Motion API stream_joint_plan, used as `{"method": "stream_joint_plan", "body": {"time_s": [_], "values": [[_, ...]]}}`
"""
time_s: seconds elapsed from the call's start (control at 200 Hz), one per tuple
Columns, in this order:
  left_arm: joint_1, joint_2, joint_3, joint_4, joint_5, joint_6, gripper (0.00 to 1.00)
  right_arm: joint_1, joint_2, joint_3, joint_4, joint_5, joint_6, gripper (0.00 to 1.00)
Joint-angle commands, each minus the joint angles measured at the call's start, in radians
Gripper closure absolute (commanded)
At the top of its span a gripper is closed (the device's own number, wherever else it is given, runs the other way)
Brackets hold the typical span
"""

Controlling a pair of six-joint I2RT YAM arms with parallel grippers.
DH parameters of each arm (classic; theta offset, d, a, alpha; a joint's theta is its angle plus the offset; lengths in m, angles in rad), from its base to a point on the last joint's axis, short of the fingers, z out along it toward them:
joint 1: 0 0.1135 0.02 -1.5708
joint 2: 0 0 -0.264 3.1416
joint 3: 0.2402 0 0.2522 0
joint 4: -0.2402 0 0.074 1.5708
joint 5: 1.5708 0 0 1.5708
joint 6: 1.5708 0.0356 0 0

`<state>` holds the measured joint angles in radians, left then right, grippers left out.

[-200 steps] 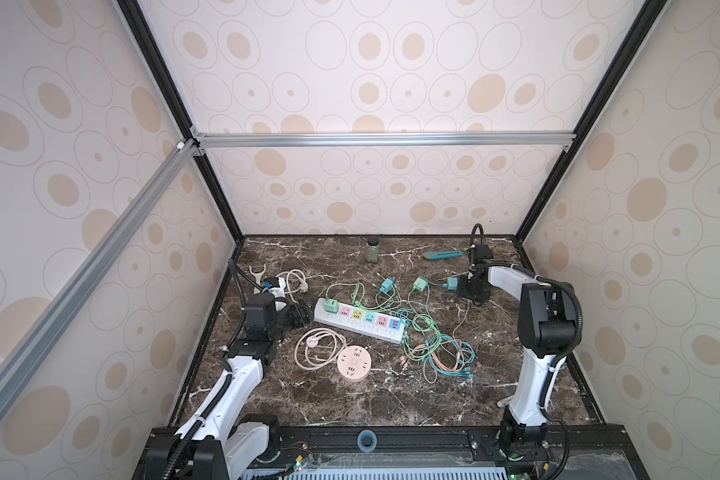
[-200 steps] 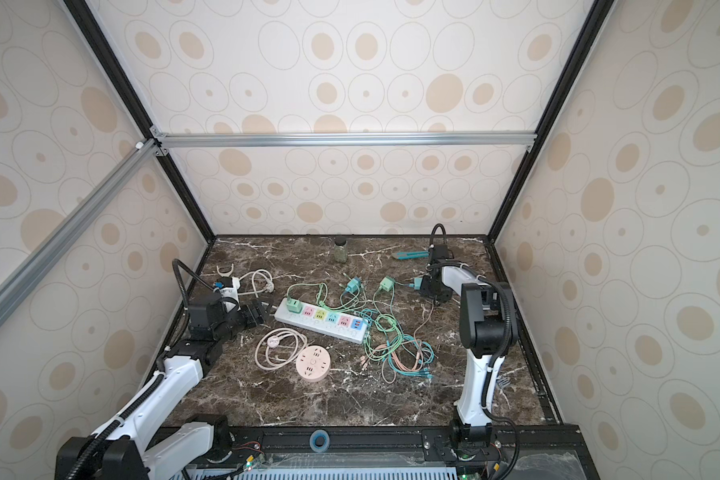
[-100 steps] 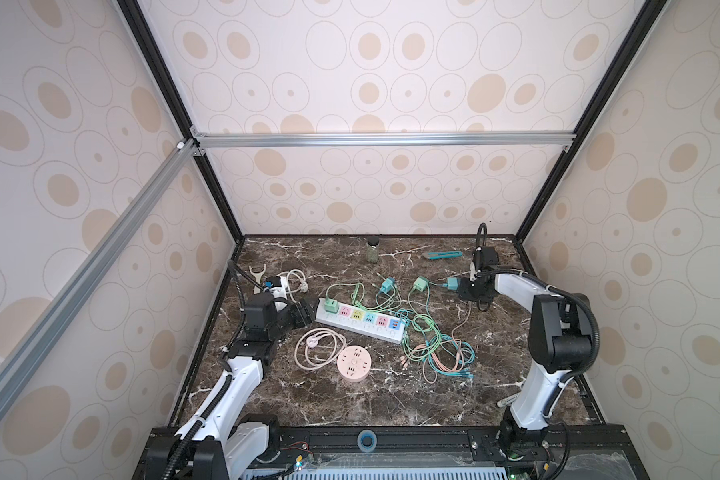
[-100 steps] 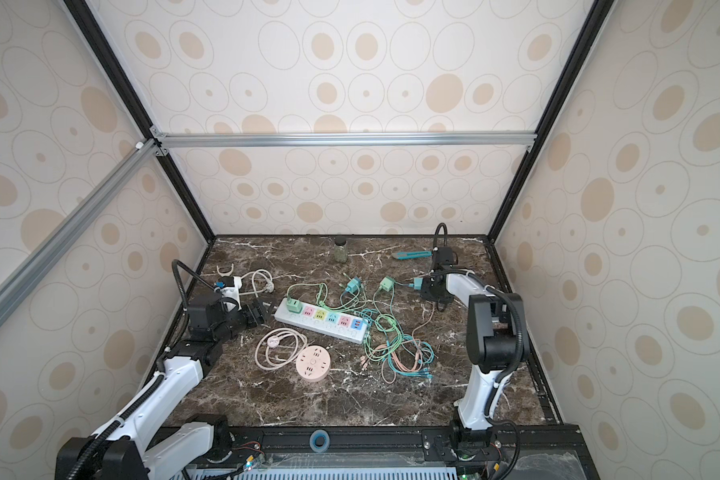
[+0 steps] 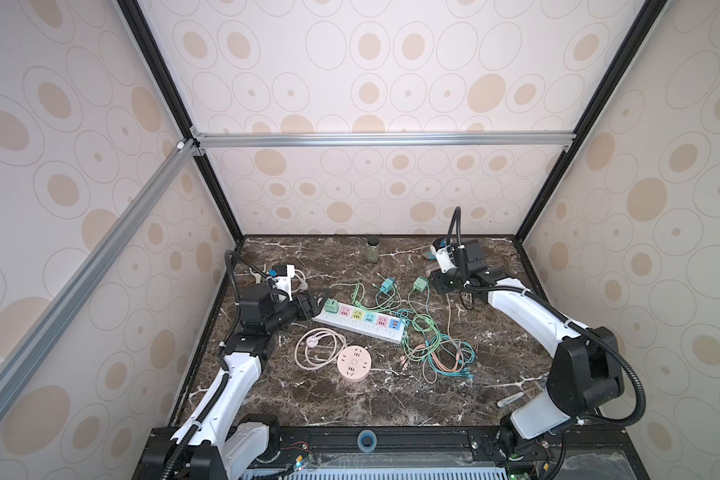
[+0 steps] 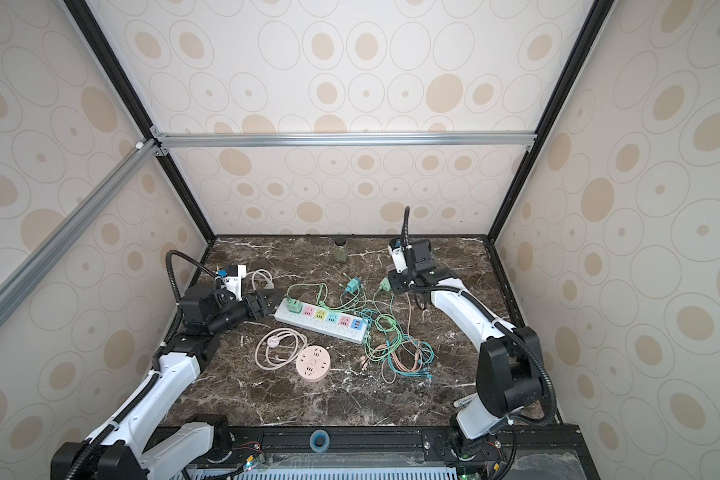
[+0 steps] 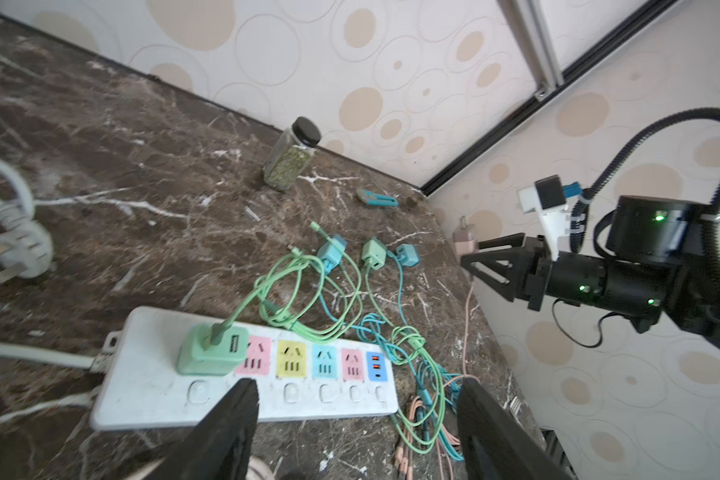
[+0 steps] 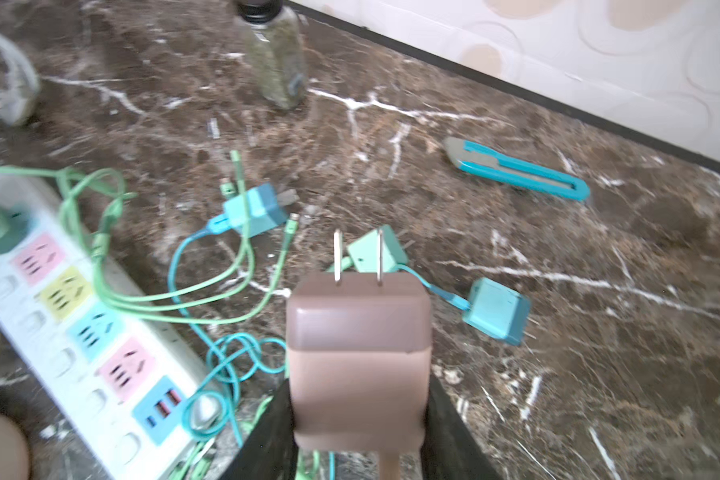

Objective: Insert the plug
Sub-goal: 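Carry the pink plug toward the left gripper while the left gripper reaches in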

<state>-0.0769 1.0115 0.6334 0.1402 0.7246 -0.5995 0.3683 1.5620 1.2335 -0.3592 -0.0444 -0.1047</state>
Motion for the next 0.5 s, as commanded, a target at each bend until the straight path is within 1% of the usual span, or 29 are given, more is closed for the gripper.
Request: {"method": "stream_joint_plan", "body": {"time_s": [0.0,0.145,0.245,0.395,0.495], "values": [[-0.025,0.019,0.063,0.022,0.11,-0.016,0.24,0.061,-0.056,-0.027,0.037,-0.045,-0.121,0.73],[-0.071,0.063,0.088,0.045,0.179,-0.019,0.24,0.146,-0.103,-0.046,0.057,-0.04,-0.201,0.73],[-0.124,0.1,0.106,0.057,0.222,-0.013,0.24,0.188,-0.136,-0.065,0.088,-0.044,-0.238,0.73],[-0.203,0.151,0.154,0.028,0.209,0.015,0.24,0.248,-0.169,-0.075,0.107,-0.047,-0.29,0.72],[-0.239,0.166,0.163,0.048,0.191,0.013,0.23,0.282,-0.175,-0.074,0.116,-0.036,-0.319,0.72]]}}
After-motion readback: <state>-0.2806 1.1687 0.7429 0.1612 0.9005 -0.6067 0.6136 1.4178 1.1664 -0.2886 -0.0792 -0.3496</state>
